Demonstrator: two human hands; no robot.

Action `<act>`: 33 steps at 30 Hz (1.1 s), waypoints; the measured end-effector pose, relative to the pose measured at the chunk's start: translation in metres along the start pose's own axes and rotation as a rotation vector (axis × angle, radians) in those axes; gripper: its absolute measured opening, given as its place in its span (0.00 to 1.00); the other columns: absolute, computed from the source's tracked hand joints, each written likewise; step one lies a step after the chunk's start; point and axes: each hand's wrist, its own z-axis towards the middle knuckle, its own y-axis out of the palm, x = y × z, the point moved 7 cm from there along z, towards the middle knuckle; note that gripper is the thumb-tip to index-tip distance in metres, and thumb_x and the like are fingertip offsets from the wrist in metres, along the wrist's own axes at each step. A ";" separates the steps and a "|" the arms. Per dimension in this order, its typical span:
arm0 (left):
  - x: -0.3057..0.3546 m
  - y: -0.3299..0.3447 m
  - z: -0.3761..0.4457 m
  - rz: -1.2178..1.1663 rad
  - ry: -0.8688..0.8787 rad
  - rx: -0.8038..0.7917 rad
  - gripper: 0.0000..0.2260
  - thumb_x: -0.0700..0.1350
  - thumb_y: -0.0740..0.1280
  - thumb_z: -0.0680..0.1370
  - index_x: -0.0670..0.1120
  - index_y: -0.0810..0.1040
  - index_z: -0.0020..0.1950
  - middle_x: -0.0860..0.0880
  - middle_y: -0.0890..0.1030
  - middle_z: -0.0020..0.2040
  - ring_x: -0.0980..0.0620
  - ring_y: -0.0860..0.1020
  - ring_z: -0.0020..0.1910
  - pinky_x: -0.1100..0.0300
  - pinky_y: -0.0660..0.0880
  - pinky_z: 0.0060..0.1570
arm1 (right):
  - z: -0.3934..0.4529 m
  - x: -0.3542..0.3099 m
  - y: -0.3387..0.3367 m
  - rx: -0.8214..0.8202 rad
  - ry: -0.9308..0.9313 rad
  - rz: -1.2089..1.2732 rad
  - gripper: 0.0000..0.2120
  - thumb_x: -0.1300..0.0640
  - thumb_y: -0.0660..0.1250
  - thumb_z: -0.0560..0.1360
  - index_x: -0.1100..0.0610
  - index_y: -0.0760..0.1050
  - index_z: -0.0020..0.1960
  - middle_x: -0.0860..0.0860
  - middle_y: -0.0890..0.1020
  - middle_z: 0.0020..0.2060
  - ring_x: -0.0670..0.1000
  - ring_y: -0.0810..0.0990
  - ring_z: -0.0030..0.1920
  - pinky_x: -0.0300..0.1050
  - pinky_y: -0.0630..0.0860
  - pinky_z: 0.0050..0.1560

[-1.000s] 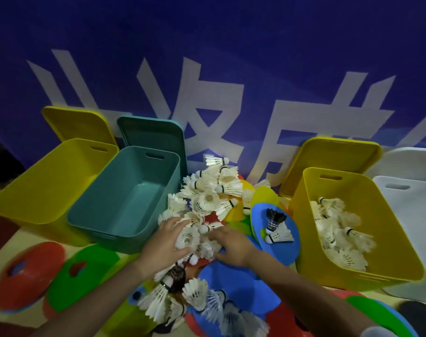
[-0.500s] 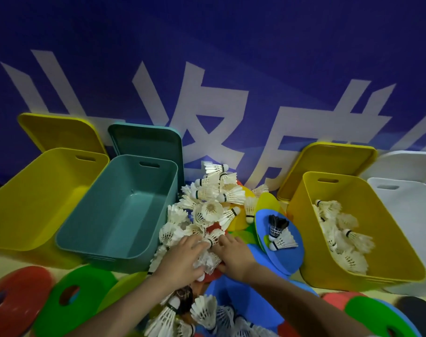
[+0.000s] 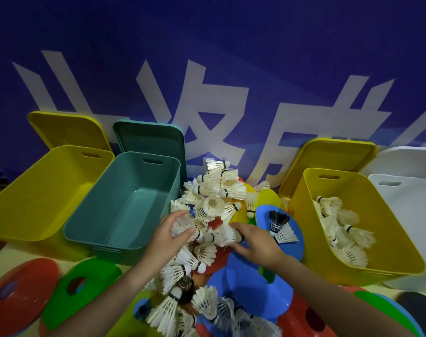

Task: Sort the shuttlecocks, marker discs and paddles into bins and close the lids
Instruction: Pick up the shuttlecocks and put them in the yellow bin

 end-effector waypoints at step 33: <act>0.168 0.285 0.049 -0.235 -0.072 -0.099 0.15 0.51 0.67 0.77 0.54 0.74 0.63 0.50 0.76 0.61 0.52 0.73 0.61 0.53 0.75 0.58 | -0.141 0.257 -0.115 -0.149 0.469 -0.056 0.28 0.45 0.64 0.76 0.50 0.63 0.74 0.53 0.73 0.65 0.54 0.68 0.67 0.47 0.68 0.61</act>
